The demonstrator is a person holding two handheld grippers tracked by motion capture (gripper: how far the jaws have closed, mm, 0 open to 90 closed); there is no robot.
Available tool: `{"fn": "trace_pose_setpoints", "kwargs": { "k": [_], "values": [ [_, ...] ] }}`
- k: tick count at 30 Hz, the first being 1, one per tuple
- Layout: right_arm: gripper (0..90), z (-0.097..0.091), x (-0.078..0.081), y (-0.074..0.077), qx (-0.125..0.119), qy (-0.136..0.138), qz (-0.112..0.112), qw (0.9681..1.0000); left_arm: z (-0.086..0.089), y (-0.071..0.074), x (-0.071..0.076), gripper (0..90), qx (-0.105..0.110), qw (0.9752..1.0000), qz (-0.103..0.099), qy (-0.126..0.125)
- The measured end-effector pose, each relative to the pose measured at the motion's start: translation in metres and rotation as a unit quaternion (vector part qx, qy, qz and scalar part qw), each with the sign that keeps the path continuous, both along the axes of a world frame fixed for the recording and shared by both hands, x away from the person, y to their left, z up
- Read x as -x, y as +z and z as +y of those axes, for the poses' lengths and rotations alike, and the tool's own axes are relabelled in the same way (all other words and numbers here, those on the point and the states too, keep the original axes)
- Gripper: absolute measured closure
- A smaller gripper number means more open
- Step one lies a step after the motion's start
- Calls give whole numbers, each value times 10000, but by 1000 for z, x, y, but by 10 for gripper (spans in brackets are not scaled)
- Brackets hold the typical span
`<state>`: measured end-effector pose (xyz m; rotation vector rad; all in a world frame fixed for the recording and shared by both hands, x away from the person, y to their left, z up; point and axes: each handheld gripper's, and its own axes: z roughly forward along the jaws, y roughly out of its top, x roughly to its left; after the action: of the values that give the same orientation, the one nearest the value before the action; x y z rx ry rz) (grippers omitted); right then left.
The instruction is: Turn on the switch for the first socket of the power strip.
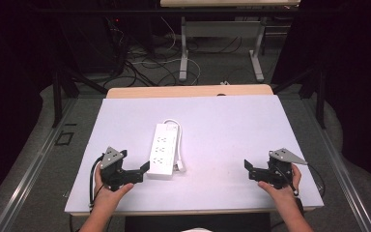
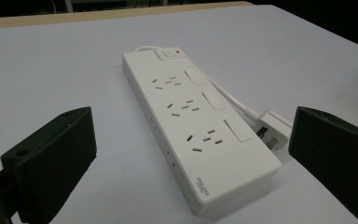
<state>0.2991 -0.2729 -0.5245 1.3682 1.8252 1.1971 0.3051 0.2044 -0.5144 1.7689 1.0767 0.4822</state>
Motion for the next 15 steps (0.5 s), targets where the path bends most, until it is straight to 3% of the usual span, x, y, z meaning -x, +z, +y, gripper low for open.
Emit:
{"fn": "trace_pose_setpoints", "kwargs": {
  "k": [3, 8, 10, 15],
  "values": [
    [0, 3, 2, 0, 118, 64, 92, 9999, 0, 0, 0, 10, 21, 10000, 29, -11],
    [0, 12, 4, 3, 200, 158, -116, 9996, -2, 1, 0, 12, 51, 10000, 23, -11],
    [0, 14, 5, 3, 259, 236, -61, 9994, -2, 1, 2, 12, -1, 10000, 27, -65],
    [0, 20, 2, 0, 105, 387, -8, 9992, -5, 0, 8, 49, -13, 9999, 56, -139]
  ]
}}
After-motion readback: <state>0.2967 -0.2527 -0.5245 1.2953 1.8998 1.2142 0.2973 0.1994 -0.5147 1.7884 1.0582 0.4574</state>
